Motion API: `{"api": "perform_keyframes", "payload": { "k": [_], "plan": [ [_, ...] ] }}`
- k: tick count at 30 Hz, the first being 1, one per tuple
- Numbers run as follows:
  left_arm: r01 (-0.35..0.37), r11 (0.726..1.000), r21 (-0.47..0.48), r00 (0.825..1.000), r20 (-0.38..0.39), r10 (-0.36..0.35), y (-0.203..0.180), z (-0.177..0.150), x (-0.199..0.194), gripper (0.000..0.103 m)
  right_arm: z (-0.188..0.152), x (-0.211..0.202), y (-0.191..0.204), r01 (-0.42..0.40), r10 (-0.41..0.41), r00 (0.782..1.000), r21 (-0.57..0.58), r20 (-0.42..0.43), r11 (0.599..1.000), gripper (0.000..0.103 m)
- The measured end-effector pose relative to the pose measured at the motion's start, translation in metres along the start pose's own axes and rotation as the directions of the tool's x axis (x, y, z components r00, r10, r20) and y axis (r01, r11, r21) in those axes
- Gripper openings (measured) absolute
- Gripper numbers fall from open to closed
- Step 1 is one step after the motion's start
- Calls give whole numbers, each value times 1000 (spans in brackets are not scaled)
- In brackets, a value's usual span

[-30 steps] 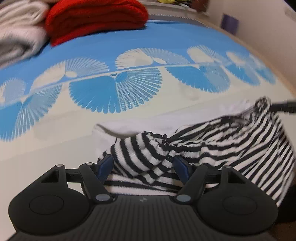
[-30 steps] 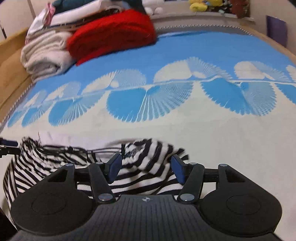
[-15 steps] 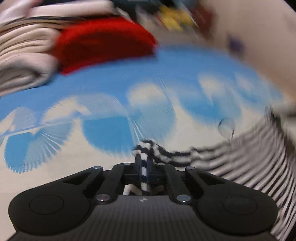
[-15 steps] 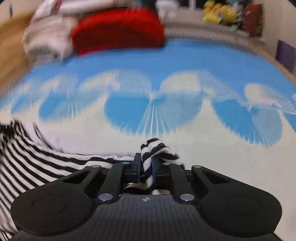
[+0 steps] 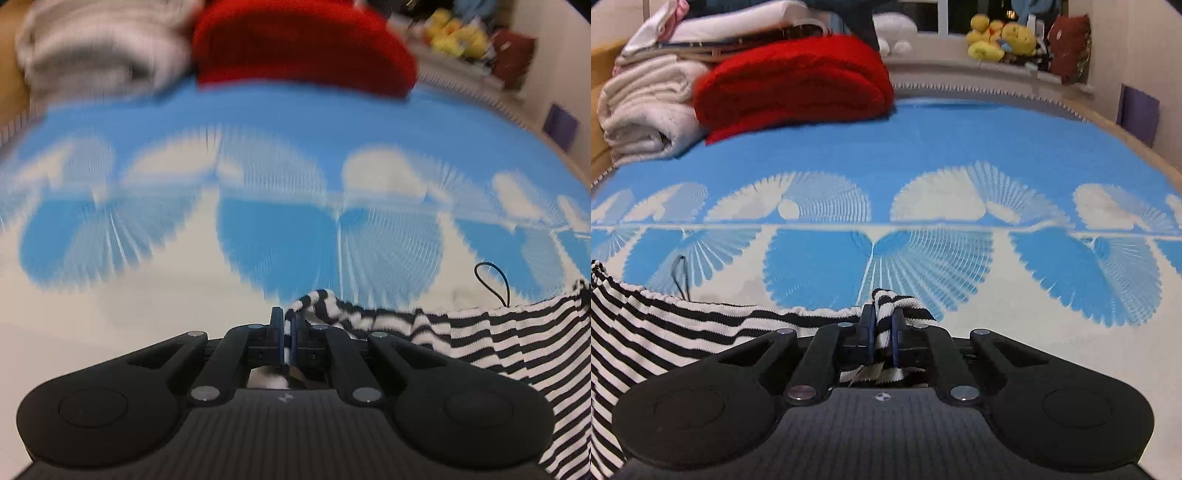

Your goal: Fold small clothes

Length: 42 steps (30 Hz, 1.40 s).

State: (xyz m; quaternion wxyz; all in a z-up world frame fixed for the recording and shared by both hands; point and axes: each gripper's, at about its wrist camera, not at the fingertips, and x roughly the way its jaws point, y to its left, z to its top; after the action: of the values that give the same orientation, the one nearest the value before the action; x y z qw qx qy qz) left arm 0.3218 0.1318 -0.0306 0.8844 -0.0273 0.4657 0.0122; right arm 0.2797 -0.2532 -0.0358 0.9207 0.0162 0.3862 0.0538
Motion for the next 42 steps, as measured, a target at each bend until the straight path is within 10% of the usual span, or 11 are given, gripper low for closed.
{"api": "perform_keyframes", "payload": {
  "k": [4, 8, 18, 21, 25, 34, 36, 38, 42],
  "plan": [
    [-18, 997, 73, 998, -53, 22, -14, -8, 7, 9, -14, 22, 8, 24, -27, 993, -33, -116, 999, 9],
    [-8, 1000, -16, 1000, -7, 8, 4, 0, -28, 50, -4, -5, -2, 33, -28, 997, 71, -77, 997, 20],
    [121, 977, -176, 992, -5, -124, 67, -61, -149, 50, -34, -138, -62, -76, 86, 996, 255, -26, 964, 34],
    [25, 980, -197, 989, -139, -53, 73, -94, -141, 47, -65, -153, -73, -33, 54, 996, 273, -71, 962, 36],
    [121, 970, -213, 964, -209, -166, 74, -106, -128, 47, -90, -154, -70, -64, 114, 979, 276, -169, 959, 39],
    [85, 977, -197, 923, -353, -151, 68, -126, -103, 54, -117, -133, -59, -66, 152, 923, 246, -353, 967, 48],
    [96, 983, -159, 926, -349, -147, 67, -125, -100, 52, -117, -132, -60, -73, 161, 922, 251, -351, 965, 41],
    [132, 983, -131, 929, -330, -168, 65, -125, -103, 4, -115, -132, -61, -96, 185, 924, 268, -334, 959, 16],
    [179, 978, -109, 962, -188, -197, 69, -120, -130, 3, -101, -161, -92, -165, 245, 960, 423, -139, 891, 11]
  ]
}}
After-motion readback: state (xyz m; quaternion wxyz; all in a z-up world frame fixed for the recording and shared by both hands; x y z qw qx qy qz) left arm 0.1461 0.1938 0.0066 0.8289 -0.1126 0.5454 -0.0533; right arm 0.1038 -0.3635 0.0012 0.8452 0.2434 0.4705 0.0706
